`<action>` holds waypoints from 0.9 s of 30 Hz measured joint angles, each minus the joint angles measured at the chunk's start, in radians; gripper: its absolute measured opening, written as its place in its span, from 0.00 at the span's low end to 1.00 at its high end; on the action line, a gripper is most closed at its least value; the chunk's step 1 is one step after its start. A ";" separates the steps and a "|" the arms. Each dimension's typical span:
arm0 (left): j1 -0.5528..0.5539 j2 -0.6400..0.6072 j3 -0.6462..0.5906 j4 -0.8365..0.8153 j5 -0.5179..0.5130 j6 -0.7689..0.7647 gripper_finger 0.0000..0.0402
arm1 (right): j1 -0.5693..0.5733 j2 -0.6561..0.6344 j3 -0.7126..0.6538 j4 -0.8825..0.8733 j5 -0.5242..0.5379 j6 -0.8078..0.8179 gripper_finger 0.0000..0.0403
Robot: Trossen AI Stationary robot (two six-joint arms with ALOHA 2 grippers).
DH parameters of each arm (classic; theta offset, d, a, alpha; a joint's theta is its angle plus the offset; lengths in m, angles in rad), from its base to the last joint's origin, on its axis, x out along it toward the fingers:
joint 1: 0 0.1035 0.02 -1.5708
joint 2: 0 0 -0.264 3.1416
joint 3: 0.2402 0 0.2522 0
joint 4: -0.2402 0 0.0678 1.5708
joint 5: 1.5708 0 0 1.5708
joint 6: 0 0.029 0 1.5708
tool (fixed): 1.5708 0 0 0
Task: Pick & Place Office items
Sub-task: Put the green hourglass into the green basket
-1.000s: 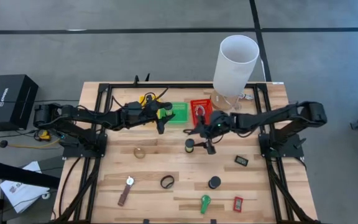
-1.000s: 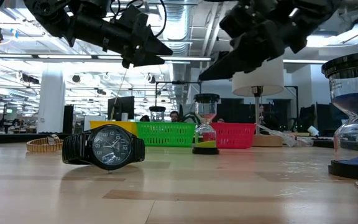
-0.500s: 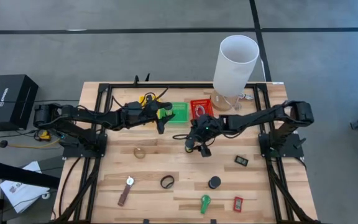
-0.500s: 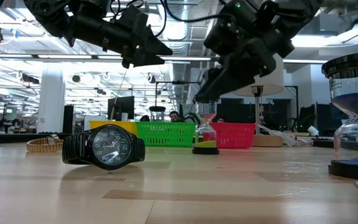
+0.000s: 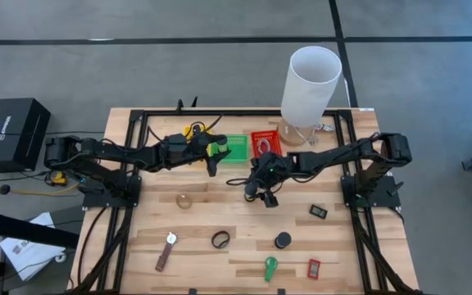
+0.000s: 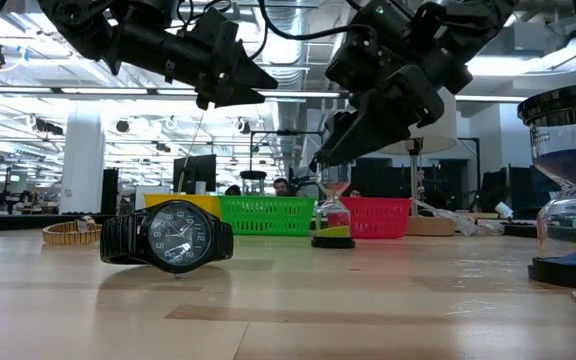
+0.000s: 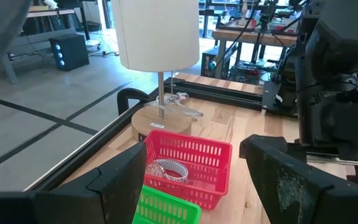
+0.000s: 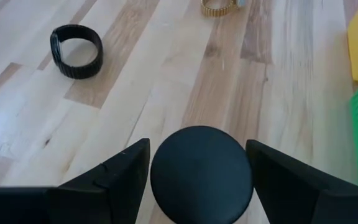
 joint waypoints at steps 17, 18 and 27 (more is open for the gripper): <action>0.000 0.000 0.000 0.000 0.000 0.000 0.67 | 0.001 0.049 -0.001 0.012 0.001 0.000 0.63; 0.000 0.000 0.000 0.000 0.000 0.000 0.67 | 0.001 0.057 -0.001 0.011 0.001 0.000 0.63; 0.000 0.000 0.000 0.000 0.000 0.000 0.67 | 0.001 0.070 -0.001 0.043 0.001 0.000 0.63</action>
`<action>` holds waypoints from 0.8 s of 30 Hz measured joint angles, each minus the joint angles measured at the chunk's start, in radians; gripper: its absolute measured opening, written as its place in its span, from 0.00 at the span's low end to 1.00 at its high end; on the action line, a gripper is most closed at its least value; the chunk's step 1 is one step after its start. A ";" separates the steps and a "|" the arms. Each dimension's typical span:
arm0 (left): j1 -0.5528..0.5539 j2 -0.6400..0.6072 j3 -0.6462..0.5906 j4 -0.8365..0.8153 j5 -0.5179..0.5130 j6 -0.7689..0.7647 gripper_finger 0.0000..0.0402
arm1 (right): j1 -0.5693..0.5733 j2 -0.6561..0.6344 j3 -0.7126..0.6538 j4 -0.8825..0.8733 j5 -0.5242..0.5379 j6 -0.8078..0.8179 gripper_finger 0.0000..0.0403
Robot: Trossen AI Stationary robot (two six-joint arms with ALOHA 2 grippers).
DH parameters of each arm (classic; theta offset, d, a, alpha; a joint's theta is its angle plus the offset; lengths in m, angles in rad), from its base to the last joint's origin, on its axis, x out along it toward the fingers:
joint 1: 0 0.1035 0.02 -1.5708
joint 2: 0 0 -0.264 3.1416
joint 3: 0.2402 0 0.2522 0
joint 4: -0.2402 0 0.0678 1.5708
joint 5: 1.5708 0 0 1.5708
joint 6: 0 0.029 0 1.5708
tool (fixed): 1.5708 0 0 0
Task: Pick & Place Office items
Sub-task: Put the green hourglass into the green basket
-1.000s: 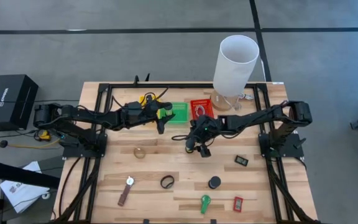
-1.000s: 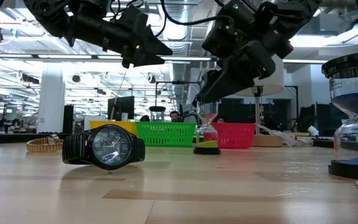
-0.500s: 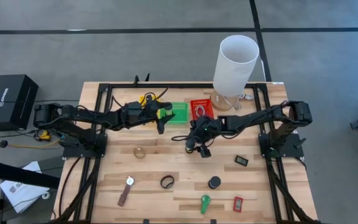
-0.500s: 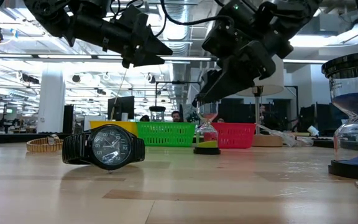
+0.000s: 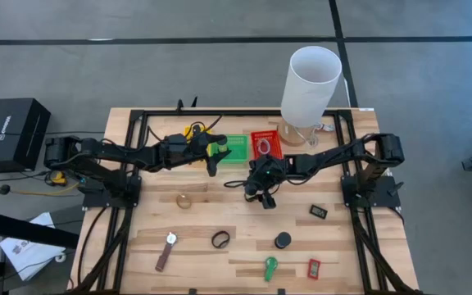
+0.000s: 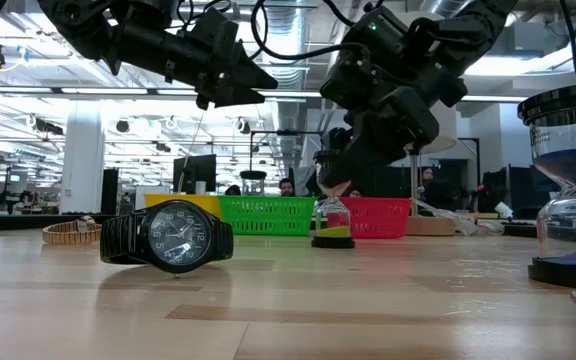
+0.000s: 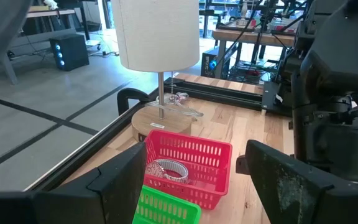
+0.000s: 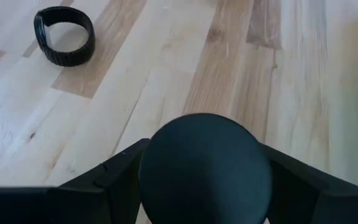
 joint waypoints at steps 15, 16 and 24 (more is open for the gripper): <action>0.000 0.000 0.000 0.000 0.000 0.000 0.67 | 0.000 0.000 0.000 0.011 0.000 0.000 0.55; 0.000 0.000 0.000 0.000 0.000 0.000 0.67 | 0.000 0.000 0.000 0.010 0.000 0.000 0.54; 0.000 0.000 0.000 0.000 0.000 0.000 0.67 | 0.000 0.000 0.000 0.042 0.003 0.078 0.48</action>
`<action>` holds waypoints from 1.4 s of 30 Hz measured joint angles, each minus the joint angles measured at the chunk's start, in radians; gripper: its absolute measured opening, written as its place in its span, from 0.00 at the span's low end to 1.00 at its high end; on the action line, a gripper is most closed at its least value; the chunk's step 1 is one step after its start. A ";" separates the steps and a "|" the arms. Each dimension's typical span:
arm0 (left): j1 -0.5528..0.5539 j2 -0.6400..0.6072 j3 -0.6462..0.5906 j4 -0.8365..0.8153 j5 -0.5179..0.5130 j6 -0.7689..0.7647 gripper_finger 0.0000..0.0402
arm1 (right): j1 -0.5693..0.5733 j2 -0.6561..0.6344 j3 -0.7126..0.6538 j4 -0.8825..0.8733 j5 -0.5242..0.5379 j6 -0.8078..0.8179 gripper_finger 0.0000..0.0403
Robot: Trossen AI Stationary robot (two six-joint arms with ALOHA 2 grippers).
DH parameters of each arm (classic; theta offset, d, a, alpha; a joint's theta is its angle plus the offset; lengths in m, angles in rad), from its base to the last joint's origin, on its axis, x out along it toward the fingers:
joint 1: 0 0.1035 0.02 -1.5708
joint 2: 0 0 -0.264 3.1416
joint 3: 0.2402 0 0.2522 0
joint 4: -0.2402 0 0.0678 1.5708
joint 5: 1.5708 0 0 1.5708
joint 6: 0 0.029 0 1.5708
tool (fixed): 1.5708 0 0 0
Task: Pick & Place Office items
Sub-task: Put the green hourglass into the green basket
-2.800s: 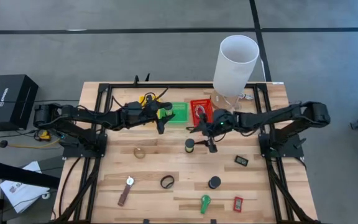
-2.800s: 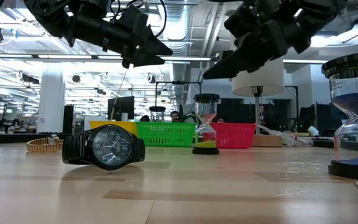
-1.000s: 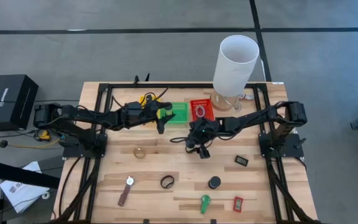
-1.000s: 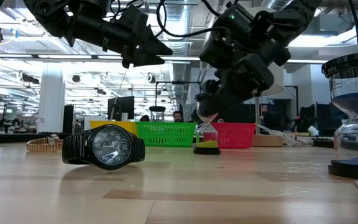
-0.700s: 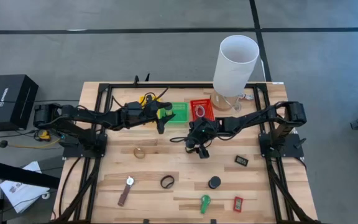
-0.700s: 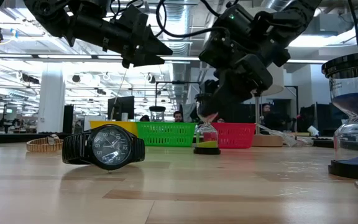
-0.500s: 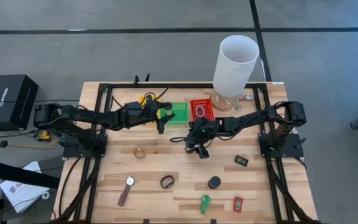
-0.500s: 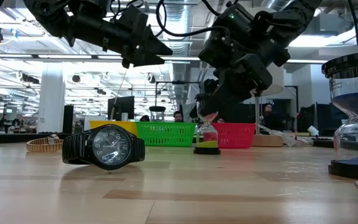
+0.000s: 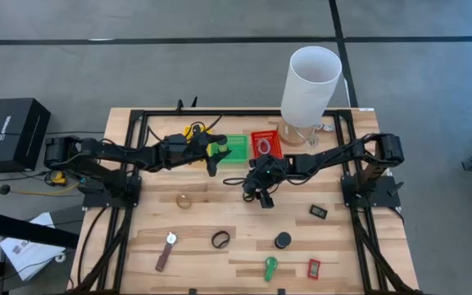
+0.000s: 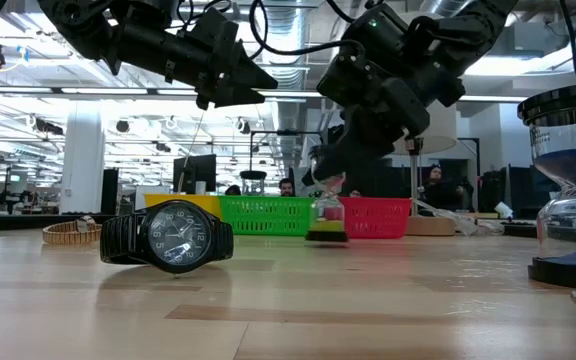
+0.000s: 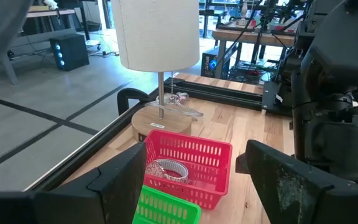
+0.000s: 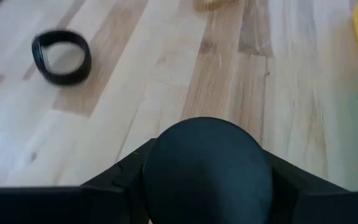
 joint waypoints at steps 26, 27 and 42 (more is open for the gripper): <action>0.000 0.000 0.000 0.000 0.000 0.000 0.67 | -0.009 0.000 0.086 -0.035 0.000 0.054 0.49; 0.000 0.000 0.000 0.000 0.000 0.000 0.67 | -0.013 0.000 0.090 -0.042 0.000 0.053 0.49; 0.000 0.000 0.000 0.000 0.000 0.000 0.67 | -0.102 0.000 0.266 -0.235 0.070 -0.079 0.49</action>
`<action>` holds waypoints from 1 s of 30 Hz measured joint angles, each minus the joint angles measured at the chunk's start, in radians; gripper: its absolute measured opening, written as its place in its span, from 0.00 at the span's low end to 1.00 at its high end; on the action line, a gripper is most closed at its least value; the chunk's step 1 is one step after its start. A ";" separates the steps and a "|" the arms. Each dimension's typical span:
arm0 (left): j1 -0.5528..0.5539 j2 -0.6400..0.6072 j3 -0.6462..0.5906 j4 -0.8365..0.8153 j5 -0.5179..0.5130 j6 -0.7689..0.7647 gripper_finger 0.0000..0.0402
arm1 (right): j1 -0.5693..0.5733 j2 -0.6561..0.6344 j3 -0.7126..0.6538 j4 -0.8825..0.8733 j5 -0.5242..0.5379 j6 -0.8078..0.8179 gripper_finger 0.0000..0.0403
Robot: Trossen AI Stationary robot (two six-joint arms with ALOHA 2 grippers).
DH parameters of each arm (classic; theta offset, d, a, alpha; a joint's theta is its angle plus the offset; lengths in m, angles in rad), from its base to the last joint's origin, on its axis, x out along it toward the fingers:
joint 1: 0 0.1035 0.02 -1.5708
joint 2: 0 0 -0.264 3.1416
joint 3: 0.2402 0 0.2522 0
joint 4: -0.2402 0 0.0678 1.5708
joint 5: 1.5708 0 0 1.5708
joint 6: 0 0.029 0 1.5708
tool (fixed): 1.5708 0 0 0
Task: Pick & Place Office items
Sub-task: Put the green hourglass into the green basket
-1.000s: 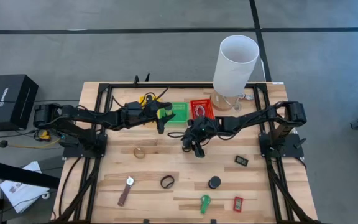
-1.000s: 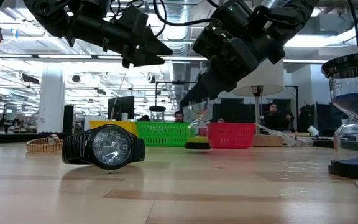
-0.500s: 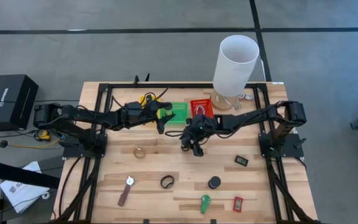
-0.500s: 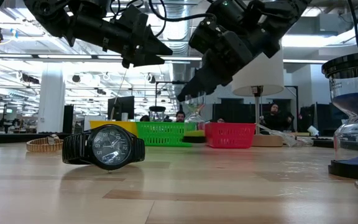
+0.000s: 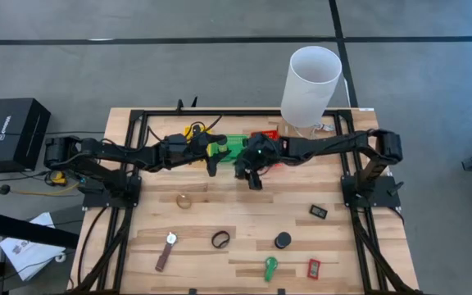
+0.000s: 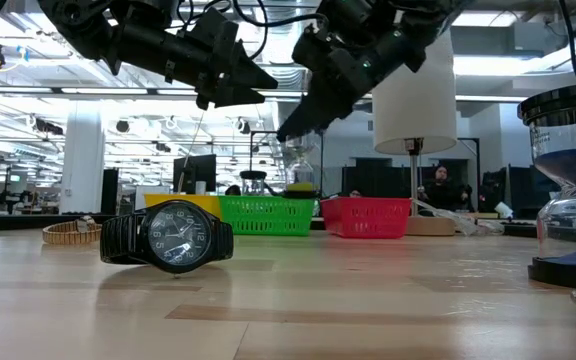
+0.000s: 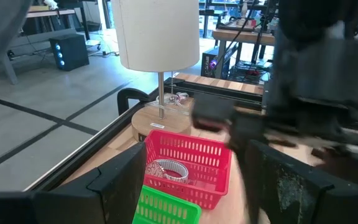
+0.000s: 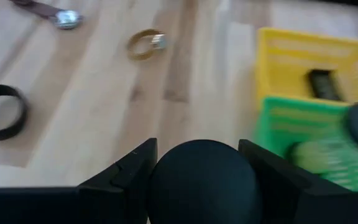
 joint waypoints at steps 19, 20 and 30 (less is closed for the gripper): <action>0.000 0.000 0.000 0.000 0.000 0.000 0.67 | -0.206 0.001 0.088 -0.012 0.010 -0.019 0.50; 0.000 0.000 0.000 0.000 0.000 0.000 0.67 | -0.210 0.002 0.088 -0.009 0.009 -0.022 0.50; 0.000 0.000 0.000 0.000 0.000 0.000 0.67 | -0.211 0.003 0.080 0.004 0.005 -0.017 0.50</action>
